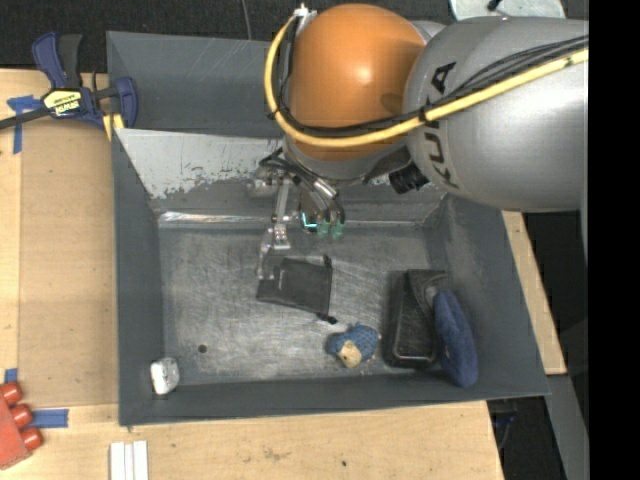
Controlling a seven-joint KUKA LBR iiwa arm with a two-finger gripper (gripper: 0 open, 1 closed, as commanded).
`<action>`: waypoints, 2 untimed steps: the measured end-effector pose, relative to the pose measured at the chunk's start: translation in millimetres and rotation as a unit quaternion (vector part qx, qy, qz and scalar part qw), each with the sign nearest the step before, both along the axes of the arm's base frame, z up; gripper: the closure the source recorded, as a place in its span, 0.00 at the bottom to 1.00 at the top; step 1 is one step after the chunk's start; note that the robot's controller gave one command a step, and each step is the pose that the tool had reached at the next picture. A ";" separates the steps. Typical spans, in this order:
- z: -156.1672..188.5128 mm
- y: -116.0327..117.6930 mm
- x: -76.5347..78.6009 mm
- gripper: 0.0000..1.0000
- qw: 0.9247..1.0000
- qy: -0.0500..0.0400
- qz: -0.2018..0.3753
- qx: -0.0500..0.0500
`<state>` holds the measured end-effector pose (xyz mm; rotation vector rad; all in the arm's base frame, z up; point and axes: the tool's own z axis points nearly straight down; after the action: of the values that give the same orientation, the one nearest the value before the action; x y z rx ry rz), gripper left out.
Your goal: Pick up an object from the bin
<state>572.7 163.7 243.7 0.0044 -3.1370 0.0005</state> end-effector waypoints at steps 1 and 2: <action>-172.6 -93.0 -9.1 0.00 0.999 -0.008 0.043 0.003; -142.4 -104.3 -8.7 0.00 1.000 -0.006 -0.028 0.001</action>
Offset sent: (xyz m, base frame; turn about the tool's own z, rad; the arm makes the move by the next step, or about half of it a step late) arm -0.0120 -0.0927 -0.1737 -0.0883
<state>564.0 59.4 101.3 -0.0836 -3.1478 -0.0015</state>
